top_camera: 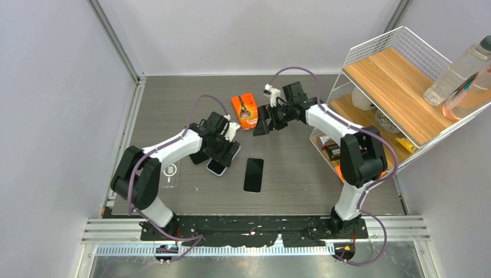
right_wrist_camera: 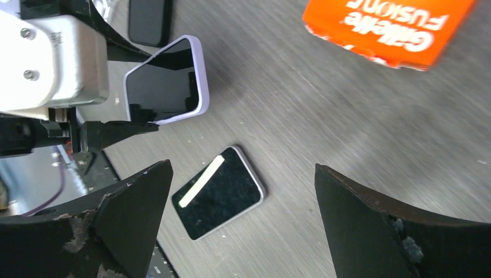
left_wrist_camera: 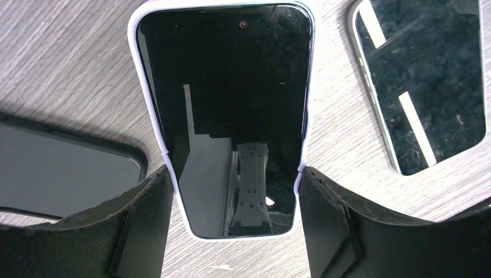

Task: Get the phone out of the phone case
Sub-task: Pick up the phone at the center of the board.

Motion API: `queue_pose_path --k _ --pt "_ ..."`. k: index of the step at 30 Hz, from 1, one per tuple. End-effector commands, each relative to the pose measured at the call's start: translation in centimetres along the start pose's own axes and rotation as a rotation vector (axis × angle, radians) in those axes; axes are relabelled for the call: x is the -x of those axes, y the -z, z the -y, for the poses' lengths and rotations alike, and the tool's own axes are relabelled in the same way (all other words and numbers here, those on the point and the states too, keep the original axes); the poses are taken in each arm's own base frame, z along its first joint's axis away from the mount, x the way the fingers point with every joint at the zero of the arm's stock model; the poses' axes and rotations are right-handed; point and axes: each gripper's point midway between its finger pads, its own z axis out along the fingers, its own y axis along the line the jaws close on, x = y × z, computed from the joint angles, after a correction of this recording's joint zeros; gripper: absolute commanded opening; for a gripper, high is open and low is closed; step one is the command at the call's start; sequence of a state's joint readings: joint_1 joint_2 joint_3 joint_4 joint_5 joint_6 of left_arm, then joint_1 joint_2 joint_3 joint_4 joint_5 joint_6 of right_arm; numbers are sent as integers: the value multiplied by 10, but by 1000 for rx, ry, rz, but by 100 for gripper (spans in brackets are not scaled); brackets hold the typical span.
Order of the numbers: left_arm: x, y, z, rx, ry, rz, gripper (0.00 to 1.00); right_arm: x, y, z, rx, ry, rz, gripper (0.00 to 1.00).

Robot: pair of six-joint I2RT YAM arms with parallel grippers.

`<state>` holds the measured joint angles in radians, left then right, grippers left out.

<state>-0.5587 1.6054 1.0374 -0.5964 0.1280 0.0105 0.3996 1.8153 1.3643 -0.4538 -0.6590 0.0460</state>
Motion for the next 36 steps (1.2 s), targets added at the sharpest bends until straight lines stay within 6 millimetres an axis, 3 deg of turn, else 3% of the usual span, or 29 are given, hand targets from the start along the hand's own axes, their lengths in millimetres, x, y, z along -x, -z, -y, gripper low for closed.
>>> queue_pose_path --k 1,11,17,21,25,27,28,32,34,36 --pt "36 31 13 -14 -88 188 0 22 -8 -42 214 6 39 98" --pt "53 66 33 27 -211 325 0 8 -34 -87 423 8 -50 91" --pt "63 77 38 40 -252 366 0 -4 -38 -112 518 36 -91 77" --pt "68 83 40 51 -269 390 0 -7 -37 -123 568 51 -105 49" --pt "70 89 38 62 -284 410 0 -5 -28 -129 590 85 -99 11" --pt "69 92 42 44 -302 412 0 -3 -24 -130 584 120 -88 6" --pt "69 93 45 27 -313 414 4 -2 -19 -133 581 129 -85 5" --pt "63 102 56 -36 -368 411 54 9 -1 -129 514 205 -44 5" --pt "61 111 58 -49 -395 427 68 13 9 -125 461 255 -27 5" --pt "59 122 60 -78 -413 441 75 14 20 -124 427 311 -20 5"
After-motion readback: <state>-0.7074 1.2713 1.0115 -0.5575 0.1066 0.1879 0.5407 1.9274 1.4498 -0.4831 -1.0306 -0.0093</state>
